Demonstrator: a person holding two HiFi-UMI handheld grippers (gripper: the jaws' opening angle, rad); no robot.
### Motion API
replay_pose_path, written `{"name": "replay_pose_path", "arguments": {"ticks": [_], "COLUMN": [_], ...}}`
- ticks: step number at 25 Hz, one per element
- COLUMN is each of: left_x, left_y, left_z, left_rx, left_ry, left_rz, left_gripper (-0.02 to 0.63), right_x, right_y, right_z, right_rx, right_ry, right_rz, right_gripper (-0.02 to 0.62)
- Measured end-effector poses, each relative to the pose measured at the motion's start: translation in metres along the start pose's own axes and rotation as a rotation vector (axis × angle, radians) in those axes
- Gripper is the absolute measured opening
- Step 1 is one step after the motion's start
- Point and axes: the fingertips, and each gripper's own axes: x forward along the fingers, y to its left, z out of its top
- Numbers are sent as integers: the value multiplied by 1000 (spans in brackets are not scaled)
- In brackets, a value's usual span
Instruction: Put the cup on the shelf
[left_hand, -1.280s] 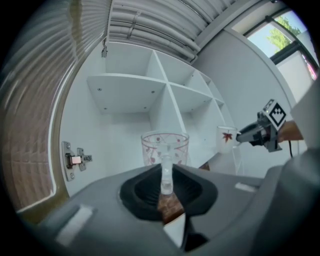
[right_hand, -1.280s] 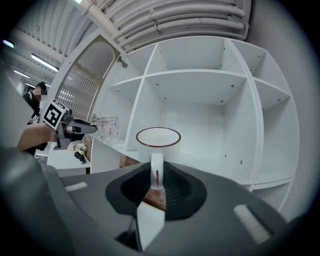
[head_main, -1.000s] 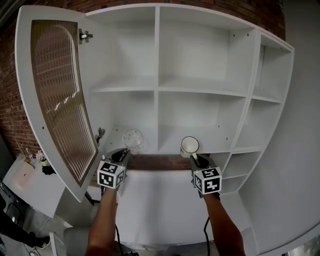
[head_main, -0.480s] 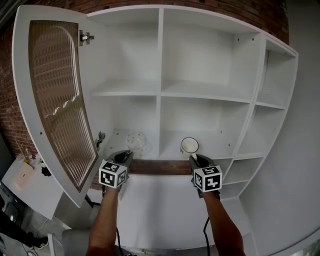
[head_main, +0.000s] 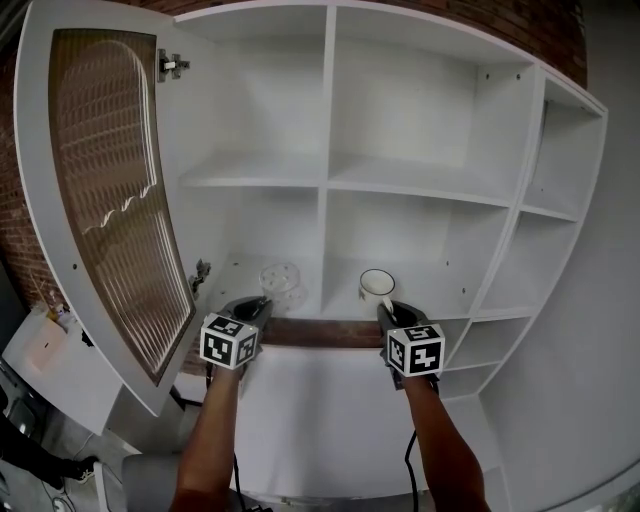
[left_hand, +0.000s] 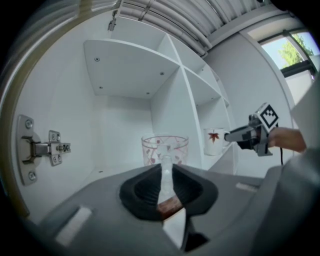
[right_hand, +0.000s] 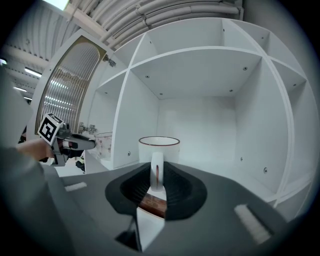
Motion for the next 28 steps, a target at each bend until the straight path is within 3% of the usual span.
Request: {"name": "replay_pose_path", "arguments": {"ticks": [10,20,28], "left_x": [15,17,-10], "left_y": [7,12,5], "left_z": [5,9,37], "left_rx": [-5,41,121], "left_ry": [-17,-64,-143], "left_rz": [13,48,73], "left_gripper": [55,72,104], "right_x": [22,38,20], "right_y": [-5,-6,-5], "right_z": [7,10,25], "right_rx": [19,-7,-54], "right_ry": [-24,-44,-110], "right_rz": [-2,-19,-58], "right_gripper": [77,80,143]}}
